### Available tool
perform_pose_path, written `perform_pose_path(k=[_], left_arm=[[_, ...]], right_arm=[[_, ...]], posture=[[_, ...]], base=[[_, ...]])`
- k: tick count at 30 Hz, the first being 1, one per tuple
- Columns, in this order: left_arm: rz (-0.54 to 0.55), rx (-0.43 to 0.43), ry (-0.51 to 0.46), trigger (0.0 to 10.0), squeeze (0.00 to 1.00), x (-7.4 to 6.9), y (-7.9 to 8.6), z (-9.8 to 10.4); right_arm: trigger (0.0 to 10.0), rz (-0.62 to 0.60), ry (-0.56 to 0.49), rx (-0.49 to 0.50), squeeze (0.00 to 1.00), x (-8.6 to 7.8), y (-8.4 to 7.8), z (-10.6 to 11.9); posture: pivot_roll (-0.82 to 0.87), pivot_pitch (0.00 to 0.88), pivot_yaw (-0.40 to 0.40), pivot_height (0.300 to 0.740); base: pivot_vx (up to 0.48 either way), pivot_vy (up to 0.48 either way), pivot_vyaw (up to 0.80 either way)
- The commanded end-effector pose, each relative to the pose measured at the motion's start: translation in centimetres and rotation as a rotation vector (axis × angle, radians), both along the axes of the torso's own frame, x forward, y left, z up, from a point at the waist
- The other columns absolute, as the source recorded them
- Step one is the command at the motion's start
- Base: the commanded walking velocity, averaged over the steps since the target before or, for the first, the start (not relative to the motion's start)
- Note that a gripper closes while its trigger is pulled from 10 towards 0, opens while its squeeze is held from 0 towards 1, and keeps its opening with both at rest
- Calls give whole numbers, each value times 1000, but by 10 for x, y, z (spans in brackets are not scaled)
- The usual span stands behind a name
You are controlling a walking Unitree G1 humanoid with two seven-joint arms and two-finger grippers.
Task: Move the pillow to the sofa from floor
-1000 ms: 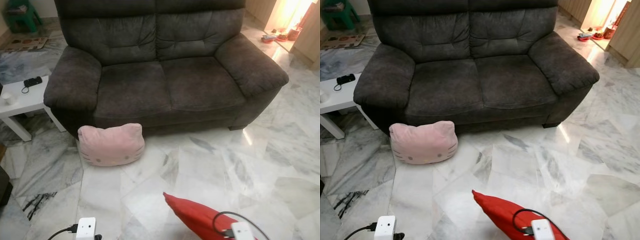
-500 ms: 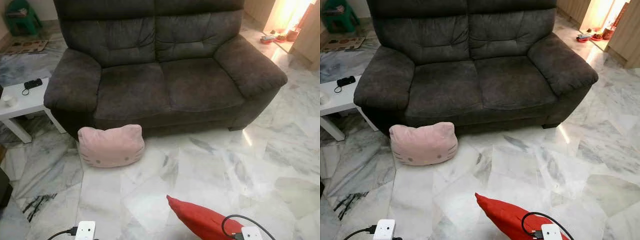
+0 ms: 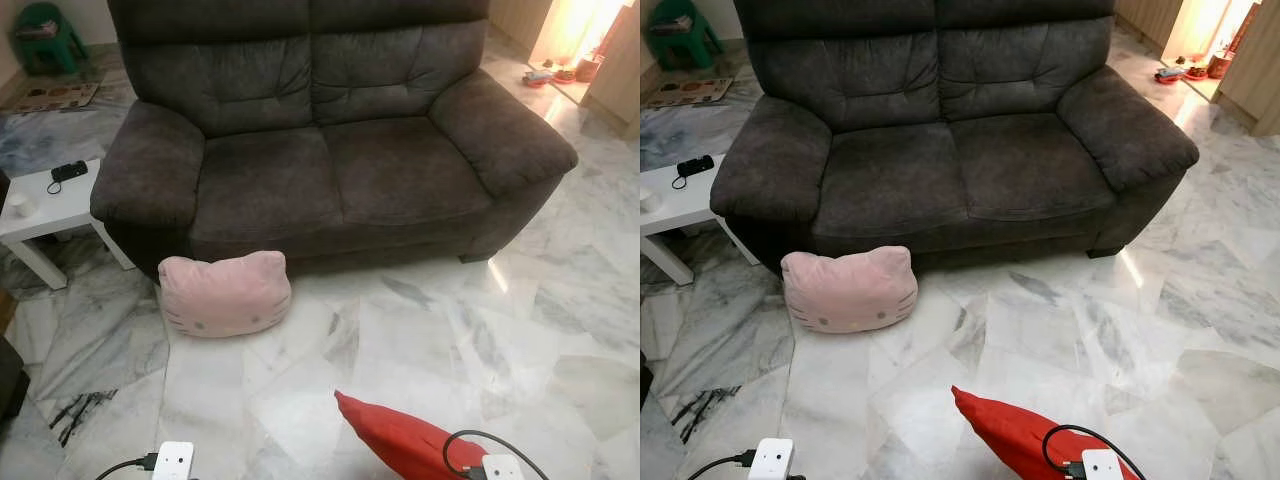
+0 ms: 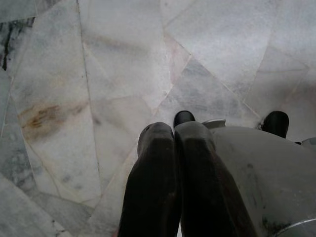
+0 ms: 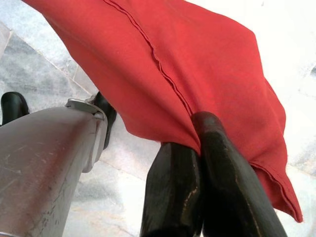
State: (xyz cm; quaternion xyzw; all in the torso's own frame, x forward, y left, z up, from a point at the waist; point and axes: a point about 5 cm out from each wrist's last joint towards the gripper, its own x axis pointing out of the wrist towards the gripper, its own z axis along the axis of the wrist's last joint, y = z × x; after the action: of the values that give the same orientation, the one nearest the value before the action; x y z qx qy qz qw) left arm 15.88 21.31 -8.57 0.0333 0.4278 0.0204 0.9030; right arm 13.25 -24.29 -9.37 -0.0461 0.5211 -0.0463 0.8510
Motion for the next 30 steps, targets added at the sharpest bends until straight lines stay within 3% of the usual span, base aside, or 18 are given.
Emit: perform_pose_path(k=[1, 13, 18, 30], left_arm=[[4, 4, 23, 10000, 0, -6, 1, -3], [-16, 10, 31, 10000, 0, -6, 2, -3], [-27, 15, 32, 10000, 0, -3, 4, -2], [-23, 17, 29, 10000, 0, -2, 4, -1]], right_arm=[[10000, -32, -18, 13, 0, -2, -2, 0], [10000, -39, -43, 46, 0, 2, 4, 0], [10000, -31, -84, 82, 0, 11, 11, 3], [10000, -16, -86, 69, 0, 13, 10, 3]], posture=[[-2, 58, -8, 740], [-4, 23, 9, 740], [-6, 25, 13, 740], [-2, 40, 6, 740]], base=[[0, 0, 0], [0, 0, 0], [0, 0, 0], [0, 0, 0]])
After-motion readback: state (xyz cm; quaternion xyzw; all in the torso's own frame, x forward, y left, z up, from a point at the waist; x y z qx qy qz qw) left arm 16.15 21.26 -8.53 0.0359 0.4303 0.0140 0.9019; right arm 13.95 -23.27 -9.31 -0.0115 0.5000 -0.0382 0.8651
